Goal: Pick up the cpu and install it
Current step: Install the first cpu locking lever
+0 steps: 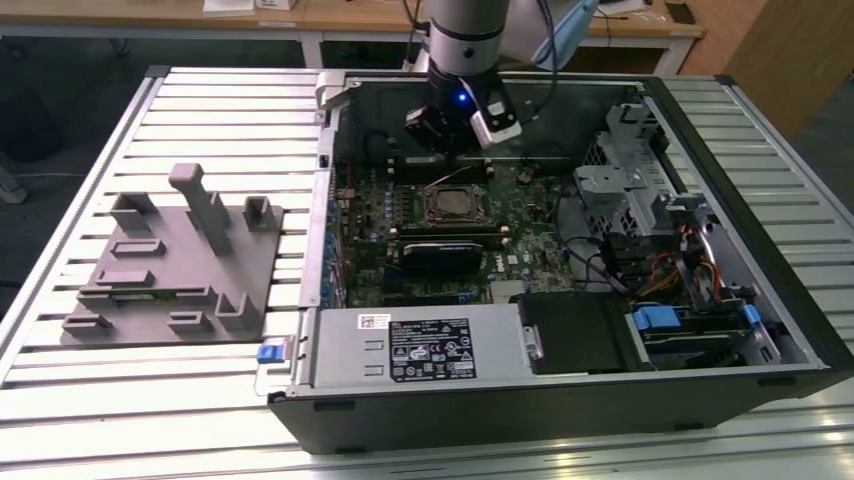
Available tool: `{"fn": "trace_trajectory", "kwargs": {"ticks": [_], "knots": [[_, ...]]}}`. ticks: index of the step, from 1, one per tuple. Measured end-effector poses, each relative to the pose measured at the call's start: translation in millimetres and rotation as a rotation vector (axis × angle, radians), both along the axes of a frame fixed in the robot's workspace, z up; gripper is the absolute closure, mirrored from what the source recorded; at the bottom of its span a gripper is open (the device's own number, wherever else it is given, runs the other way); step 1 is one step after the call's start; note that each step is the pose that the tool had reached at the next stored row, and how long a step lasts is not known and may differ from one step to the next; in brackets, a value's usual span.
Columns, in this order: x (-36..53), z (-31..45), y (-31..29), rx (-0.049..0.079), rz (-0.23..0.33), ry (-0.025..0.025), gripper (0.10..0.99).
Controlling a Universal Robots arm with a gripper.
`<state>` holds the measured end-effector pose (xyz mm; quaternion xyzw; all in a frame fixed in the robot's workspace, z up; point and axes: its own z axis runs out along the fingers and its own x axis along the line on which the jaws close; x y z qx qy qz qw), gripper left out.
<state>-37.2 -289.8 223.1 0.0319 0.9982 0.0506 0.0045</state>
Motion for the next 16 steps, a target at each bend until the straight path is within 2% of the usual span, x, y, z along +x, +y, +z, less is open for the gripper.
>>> {"fn": "trace_trajectory", "kwargs": {"ticks": [9, 16], "knots": [[11.3, -4.4, 2.0, -0.005, 0.000, 0.0001, 0.980], [16.1, -9.8, 2.0, -0.006, 0.000, 0.0001, 0.980]]}}
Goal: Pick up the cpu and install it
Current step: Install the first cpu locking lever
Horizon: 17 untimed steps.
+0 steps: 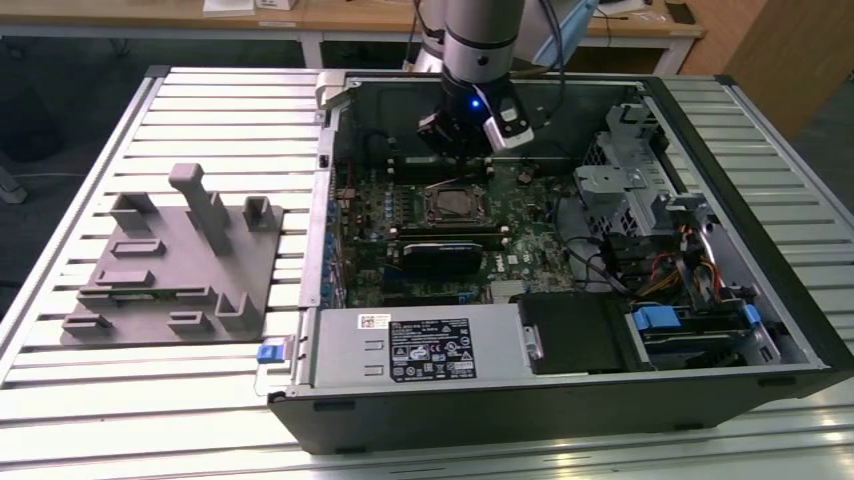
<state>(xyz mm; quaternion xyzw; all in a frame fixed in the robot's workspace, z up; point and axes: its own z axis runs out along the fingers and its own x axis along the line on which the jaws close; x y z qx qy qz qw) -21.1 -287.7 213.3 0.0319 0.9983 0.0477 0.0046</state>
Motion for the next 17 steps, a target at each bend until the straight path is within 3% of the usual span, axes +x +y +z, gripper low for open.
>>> {"fn": "trace_trajectory", "kwargs": {"ticks": [17], "knots": [[3.3, -13.4, -0.1, -0.002, 0.000, 0.0003, 0.980]]}}
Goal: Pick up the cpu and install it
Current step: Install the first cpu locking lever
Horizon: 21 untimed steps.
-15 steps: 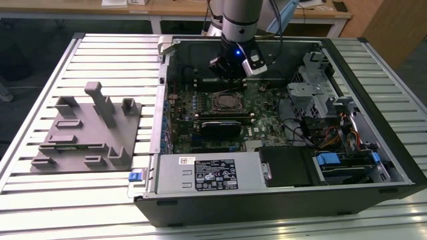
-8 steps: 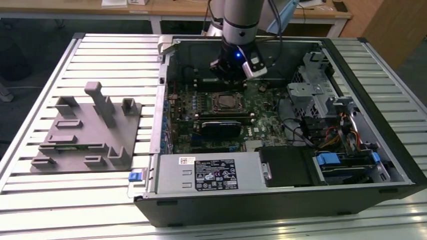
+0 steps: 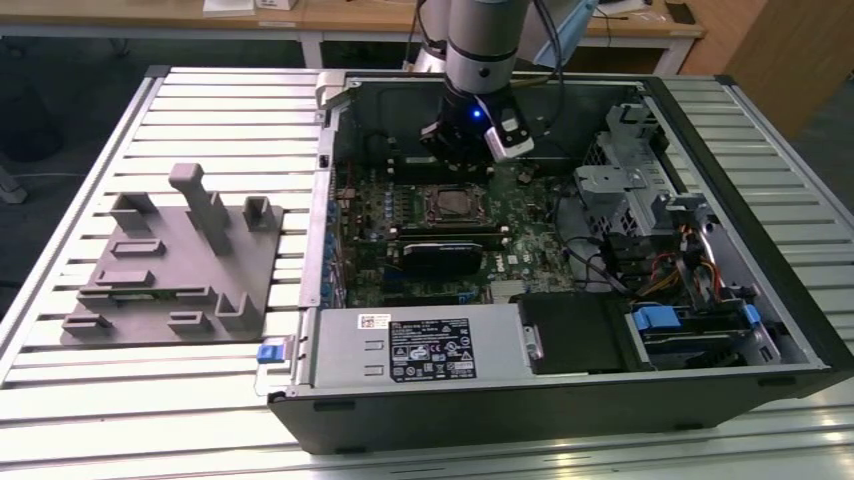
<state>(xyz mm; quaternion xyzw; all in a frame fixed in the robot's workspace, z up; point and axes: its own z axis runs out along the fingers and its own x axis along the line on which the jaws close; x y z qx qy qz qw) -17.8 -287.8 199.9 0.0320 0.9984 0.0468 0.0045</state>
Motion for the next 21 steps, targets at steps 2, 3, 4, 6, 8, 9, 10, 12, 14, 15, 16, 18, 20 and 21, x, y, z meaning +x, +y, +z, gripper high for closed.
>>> {"fn": "trace_trajectory", "kwargs": {"ticks": [2, 3, 4, 6, 8, 9, 10, 12, 14, 15, 16, 18, 20, 21], "knots": [[0.0, 0.0, 0.0, 0.000, 0.000, -0.0002, 0.980], [0.1, 0.1, 0.1, 0.000, 0.000, -0.0002, 0.980], [0.1, 0.4, 0.1, 0.000, 0.000, -0.0002, 0.980], [0.1, 1.0, 0.1, 0.000, 0.000, -0.0001, 0.980], [0.2, 1.6, 0.1, 0.000, 0.000, 0.0000, 0.980], [0.3, 1.6, 0.1, 0.001, 0.000, -0.0001, 0.980], [0.3, 1.6, 0.1, 0.000, 0.000, -0.0001, 0.980], [0.4, 1.5, 0.1, -0.002, 0.000, -0.0001, 0.980], [0.5, 0.6, 0.1, -0.009, 0.000, 0.0000, 0.980], [0.5, 0.1, 0.1, -0.011, 0.000, 0.0000, 0.980], [0.5, -0.3, 0.0, -0.013, 0.000, 0.0001, 0.980], [0.5, -1.3, 0.0, -0.015, 0.000, 0.0001, 0.980], [0.6, -2.1, 0.1, -0.015, 0.000, -0.0001, 0.980], [0.6, -2.3, 0.1, -0.015, 0.000, 0.0000, 0.980]]}}
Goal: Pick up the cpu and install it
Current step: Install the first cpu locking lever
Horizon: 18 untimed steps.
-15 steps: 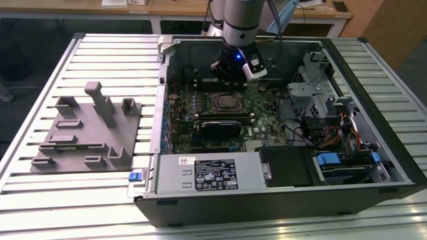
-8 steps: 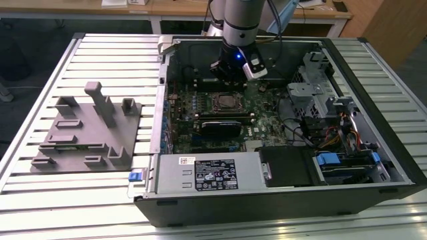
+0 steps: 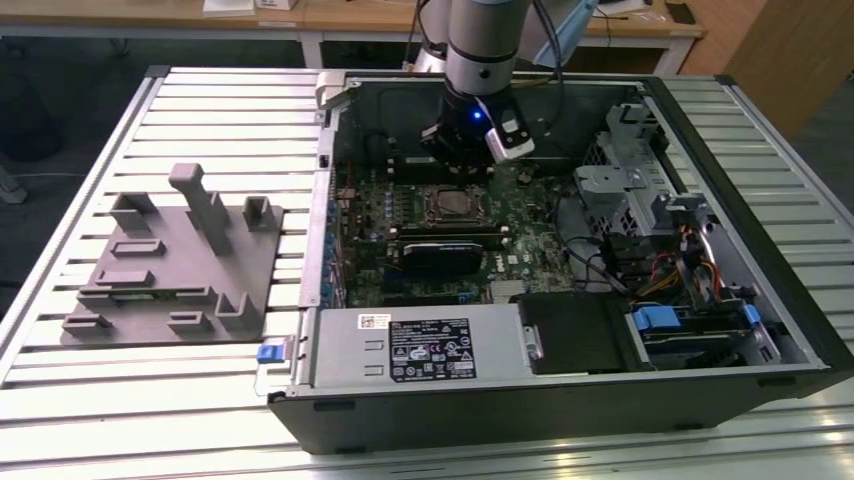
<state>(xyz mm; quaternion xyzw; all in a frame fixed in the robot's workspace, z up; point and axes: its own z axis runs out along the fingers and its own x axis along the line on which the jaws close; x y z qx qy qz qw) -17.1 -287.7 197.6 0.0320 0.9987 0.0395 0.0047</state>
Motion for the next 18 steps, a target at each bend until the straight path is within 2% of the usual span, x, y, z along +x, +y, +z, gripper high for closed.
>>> {"fn": "trace_trajectory", "kwargs": {"ticks": [10, 15, 18], "knots": [[0.1, -0.4, 0.0, 0.003, 0.000, 0.0000, 0.980], [0.2, 5.9, 0.0, 0.003, 0.000, 0.0008, 0.980], [0.4, 6.8, -0.5, 0.003, 0.000, 0.0010, 0.980]]}}
